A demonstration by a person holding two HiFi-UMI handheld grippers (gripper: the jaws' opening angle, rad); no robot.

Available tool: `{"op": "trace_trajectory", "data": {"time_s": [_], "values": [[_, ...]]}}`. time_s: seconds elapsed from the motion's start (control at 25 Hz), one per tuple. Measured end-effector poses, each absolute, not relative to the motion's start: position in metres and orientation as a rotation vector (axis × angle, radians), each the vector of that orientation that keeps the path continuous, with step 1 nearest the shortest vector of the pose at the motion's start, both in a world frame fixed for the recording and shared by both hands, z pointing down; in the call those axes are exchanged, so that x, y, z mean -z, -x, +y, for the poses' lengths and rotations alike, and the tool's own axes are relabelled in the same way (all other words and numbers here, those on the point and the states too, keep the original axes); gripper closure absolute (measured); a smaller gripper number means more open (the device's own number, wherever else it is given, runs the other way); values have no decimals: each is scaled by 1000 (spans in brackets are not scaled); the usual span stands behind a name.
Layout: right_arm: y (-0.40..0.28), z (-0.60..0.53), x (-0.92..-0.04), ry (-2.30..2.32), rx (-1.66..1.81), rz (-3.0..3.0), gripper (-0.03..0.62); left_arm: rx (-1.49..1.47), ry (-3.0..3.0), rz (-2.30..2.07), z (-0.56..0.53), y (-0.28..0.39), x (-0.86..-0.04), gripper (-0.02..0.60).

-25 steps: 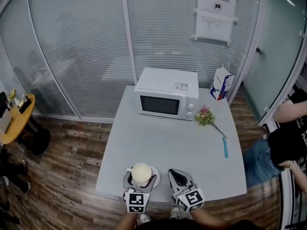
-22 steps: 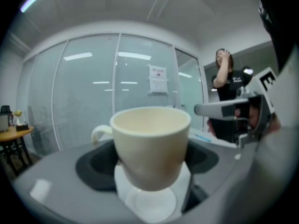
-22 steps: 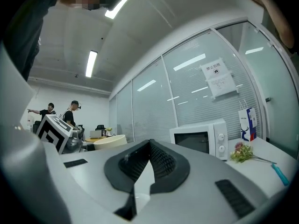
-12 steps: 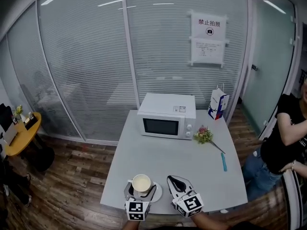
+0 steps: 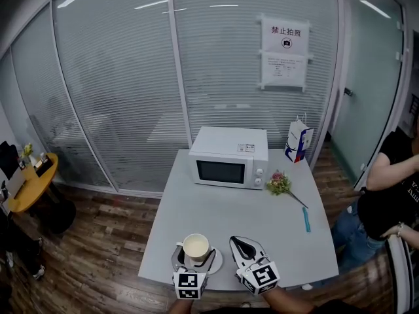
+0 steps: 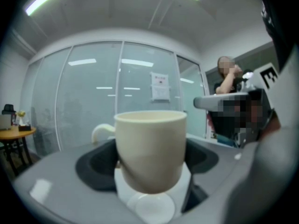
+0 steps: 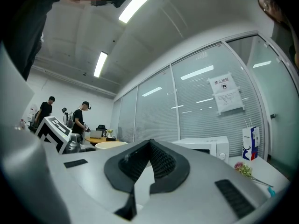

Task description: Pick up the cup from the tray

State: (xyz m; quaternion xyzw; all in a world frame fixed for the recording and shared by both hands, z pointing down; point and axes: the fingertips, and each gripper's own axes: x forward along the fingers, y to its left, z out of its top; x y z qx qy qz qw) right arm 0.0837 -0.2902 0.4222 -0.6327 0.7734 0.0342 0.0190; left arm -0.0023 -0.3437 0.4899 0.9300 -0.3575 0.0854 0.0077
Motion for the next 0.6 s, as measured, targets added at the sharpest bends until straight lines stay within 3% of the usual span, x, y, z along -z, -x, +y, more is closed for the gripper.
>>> {"op": "trace_trajectory", "data": {"time_s": [0.6], "values": [[-95, -289, -425, 1988, -110, 2386, 591, -279, -2914, -1121, -344, -5, -489, 152]]}}
